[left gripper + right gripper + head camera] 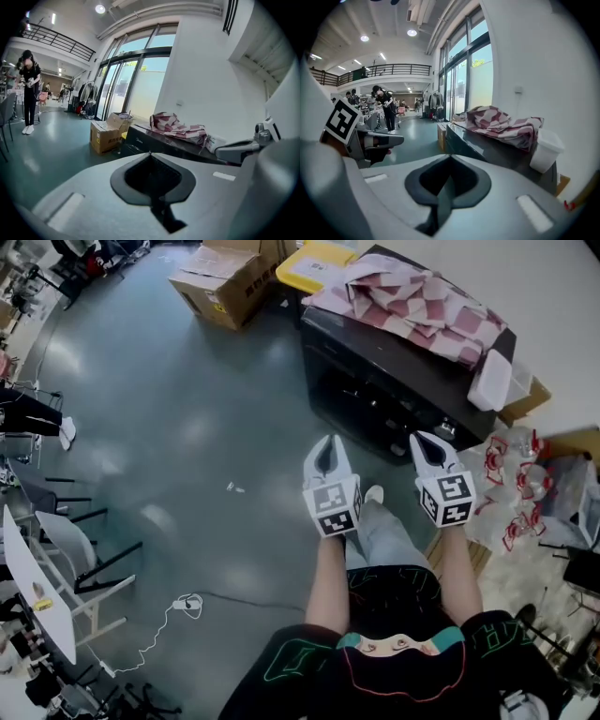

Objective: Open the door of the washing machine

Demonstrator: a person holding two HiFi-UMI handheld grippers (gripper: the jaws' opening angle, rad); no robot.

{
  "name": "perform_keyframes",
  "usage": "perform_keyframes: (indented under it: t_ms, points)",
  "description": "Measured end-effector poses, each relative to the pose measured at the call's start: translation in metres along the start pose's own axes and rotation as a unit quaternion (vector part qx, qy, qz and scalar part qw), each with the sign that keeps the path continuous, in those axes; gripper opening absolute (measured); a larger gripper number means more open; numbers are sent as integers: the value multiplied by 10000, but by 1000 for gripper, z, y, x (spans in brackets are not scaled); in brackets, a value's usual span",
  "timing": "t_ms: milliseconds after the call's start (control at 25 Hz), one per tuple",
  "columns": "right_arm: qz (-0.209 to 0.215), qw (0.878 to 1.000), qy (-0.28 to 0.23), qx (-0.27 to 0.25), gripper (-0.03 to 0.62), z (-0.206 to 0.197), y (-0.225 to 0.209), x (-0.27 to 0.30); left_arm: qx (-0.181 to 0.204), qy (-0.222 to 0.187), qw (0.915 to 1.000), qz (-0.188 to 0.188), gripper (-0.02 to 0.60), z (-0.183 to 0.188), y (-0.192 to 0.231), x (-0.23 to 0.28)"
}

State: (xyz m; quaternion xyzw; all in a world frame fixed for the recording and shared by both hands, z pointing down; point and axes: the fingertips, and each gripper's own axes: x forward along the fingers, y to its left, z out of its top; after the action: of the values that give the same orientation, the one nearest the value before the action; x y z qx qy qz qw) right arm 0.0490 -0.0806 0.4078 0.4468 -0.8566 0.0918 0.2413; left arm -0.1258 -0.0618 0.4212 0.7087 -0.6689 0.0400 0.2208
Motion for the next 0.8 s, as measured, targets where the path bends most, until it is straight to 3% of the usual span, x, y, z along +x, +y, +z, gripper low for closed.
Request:
perform_keyframes:
  t_ms: [120, 280, 480, 600, 800]
  points:
    - [193, 9998, -21, -73, 3, 9, -1, 24, 166, 72, 9998, 95, 11, 7, 6, 20]
    - [487, 9985, -68, -253, 3, 22, -11, 54, 605, 84, 9965, 564, 11, 29, 15, 57]
    - [603, 9980, -53, -203, 3, 20, -39, 81, 998, 137, 9935, 520, 11, 41, 4, 88]
    - [787, 9963, 163, -298, 3, 3, -37, 98, 1136, 466, 9913, 474, 11, 23, 9, 104]
    - [1195, 9902, 716, 103, 3, -26, -32, 121, 1506, 899, 9839, 357, 11, 5, 20, 135]
